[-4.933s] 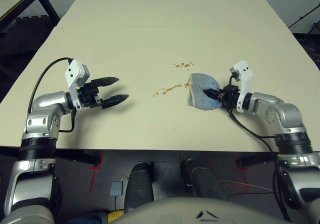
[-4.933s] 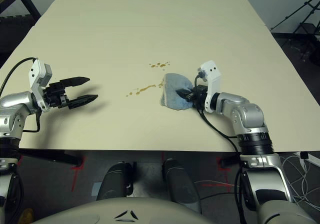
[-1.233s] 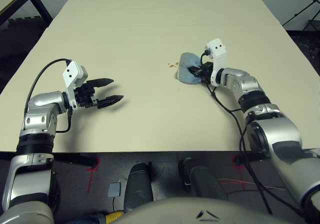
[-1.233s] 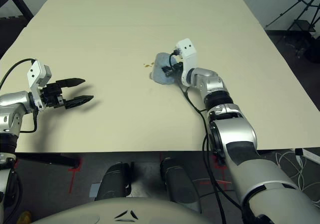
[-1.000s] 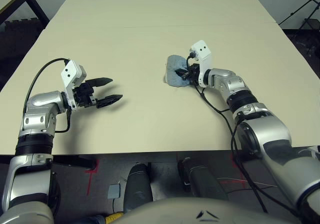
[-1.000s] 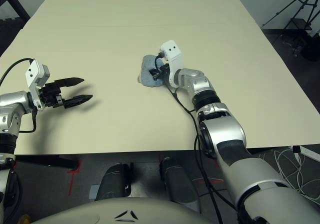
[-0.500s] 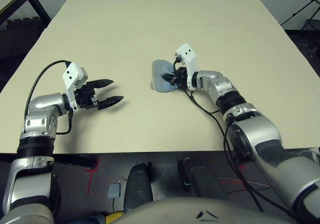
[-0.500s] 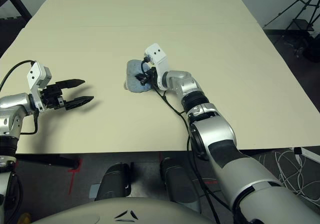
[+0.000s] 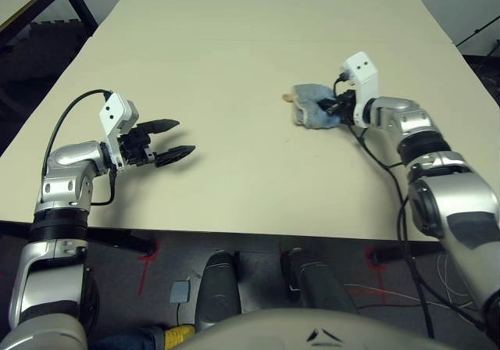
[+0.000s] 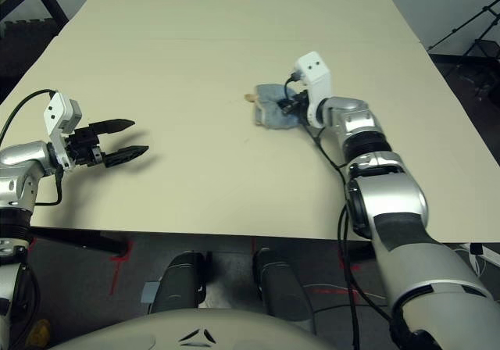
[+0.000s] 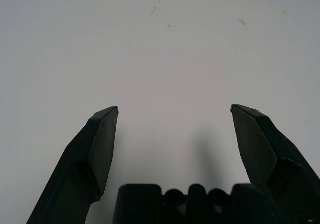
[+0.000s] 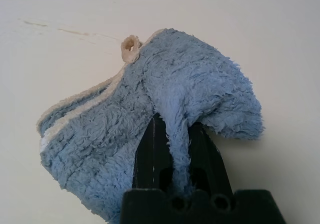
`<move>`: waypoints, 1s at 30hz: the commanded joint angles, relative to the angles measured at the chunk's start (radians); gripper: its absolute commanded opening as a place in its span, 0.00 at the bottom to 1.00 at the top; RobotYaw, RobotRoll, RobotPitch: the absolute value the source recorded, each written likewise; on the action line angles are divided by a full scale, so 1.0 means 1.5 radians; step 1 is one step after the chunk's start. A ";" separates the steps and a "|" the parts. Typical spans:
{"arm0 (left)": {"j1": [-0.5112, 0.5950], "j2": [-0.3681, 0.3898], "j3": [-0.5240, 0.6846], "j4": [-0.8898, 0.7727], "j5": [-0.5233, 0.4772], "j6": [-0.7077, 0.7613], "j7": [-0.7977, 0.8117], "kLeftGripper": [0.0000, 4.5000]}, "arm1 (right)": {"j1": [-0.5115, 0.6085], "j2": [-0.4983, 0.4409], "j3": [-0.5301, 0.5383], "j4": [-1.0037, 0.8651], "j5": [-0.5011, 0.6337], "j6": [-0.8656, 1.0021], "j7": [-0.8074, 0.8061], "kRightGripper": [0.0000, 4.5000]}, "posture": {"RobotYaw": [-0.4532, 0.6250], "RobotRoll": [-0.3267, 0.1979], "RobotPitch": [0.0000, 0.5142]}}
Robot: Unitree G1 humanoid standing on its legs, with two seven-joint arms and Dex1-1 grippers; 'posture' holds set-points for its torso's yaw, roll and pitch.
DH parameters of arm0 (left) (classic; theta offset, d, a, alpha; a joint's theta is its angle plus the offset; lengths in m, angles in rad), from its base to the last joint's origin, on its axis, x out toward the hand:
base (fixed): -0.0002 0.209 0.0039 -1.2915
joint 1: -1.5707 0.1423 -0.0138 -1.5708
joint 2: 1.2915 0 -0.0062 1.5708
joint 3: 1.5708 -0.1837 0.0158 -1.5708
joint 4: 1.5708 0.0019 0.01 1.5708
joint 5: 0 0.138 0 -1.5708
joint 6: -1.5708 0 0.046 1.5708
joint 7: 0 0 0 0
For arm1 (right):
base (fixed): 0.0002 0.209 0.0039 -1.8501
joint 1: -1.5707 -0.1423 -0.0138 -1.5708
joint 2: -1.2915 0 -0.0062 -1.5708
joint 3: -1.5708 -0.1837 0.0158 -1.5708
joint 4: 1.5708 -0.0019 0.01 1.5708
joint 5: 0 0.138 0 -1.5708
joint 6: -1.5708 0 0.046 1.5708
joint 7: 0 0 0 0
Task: Wipe the water off the table with a rag.
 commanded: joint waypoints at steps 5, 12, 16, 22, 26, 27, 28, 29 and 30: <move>-0.025 -0.009 -0.020 0.025 0.013 -0.015 -0.005 1.00 | -0.023 -0.023 -0.069 -0.047 0.081 0.086 0.081 0.00 | 0.28 0.62 0.18; -0.032 -0.010 -0.024 0.036 0.012 -0.023 -0.006 1.00 | -0.038 -0.120 -0.062 -0.108 0.100 0.184 0.192 0.00 | 0.28 0.62 0.17; -0.036 -0.010 -0.025 0.046 0.013 -0.029 -0.006 1.00 | -0.024 -0.186 -0.044 -0.114 0.078 0.185 0.238 0.00 | 0.27 0.62 0.17; -0.046 -0.008 -0.027 0.063 0.015 -0.037 -0.010 1.00 | 0.024 -0.237 -0.019 -0.124 0.052 0.175 0.278 0.00 | 0.27 0.62 0.16; -0.054 -0.006 -0.027 0.067 0.017 -0.037 -0.013 1.00 | 0.064 -0.258 -0.018 -0.119 0.039 0.154 0.280 0.00 | 0.26 0.62 0.15; -0.055 -0.005 -0.027 0.068 0.017 -0.037 -0.014 1.00 | 0.073 -0.260 -0.018 -0.113 0.034 0.143 0.277 0.00 | 0.26 0.62 0.15; -0.057 -0.005 -0.027 0.069 0.018 -0.037 -0.015 1.00 | 0.080 -0.260 -0.018 -0.108 0.031 0.135 0.274 0.00 | 0.26 0.62 0.15; -0.058 -0.005 -0.027 0.069 0.018 -0.037 -0.015 1.00 | 0.089 -0.257 -0.018 -0.103 0.028 0.128 0.268 0.00 | 0.26 0.62 0.15; -0.059 -0.005 -0.027 0.068 0.018 -0.036 -0.015 1.00 | 0.098 -0.253 -0.017 -0.095 0.022 0.117 0.257 0.00 | 0.26 0.62 0.14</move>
